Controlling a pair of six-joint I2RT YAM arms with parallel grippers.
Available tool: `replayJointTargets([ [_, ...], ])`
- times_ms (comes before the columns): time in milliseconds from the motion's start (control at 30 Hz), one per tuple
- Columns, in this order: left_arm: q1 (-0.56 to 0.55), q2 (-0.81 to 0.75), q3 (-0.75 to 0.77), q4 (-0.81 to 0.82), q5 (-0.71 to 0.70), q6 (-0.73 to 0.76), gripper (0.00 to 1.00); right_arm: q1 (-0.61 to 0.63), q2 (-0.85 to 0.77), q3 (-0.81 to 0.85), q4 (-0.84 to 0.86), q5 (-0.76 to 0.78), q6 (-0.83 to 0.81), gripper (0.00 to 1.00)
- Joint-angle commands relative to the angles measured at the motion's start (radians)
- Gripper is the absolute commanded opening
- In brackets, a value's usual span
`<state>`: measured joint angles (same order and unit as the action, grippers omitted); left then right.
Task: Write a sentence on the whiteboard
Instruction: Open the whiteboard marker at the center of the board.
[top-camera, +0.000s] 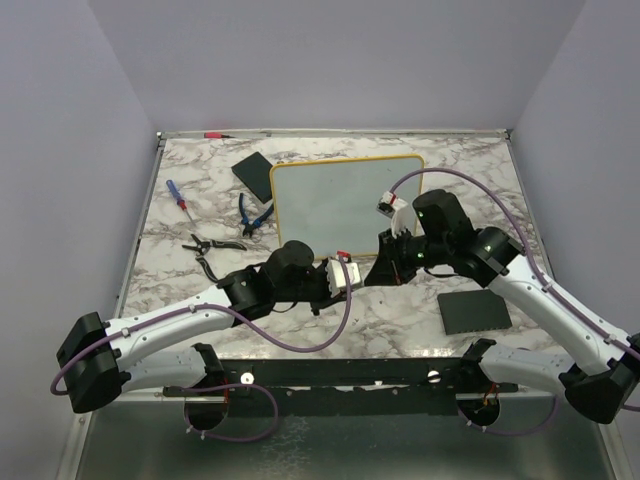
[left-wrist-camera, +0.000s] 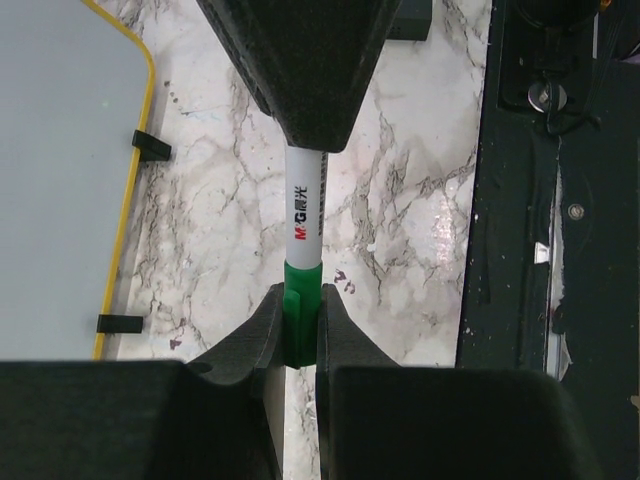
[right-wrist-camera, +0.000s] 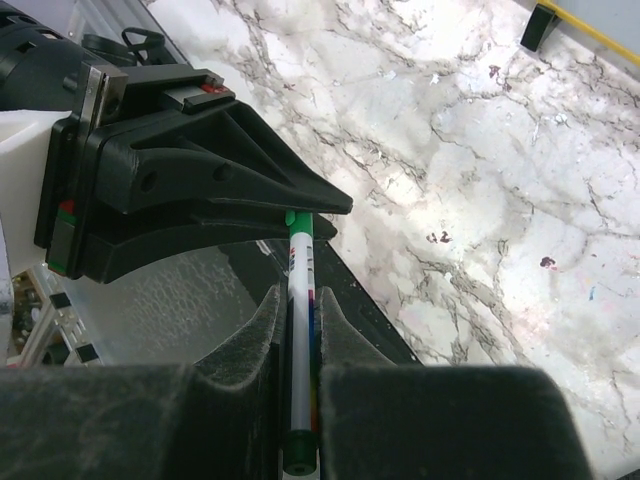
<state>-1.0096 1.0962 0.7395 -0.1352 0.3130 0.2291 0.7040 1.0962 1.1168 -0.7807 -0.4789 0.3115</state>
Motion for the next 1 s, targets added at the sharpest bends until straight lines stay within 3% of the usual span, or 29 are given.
replayJointTargets([
  [0, 0.014, 0.008, -0.026, -0.080, -0.089, -0.004, 0.00, -0.018, -0.044, 0.067, -0.112, -0.018, -0.055, 0.00],
  [967, 0.013, 0.033, -0.032, -0.082, -0.132, -0.001, 0.00, -0.064, -0.064, 0.196, -0.223, -0.021, -0.102, 0.00],
])
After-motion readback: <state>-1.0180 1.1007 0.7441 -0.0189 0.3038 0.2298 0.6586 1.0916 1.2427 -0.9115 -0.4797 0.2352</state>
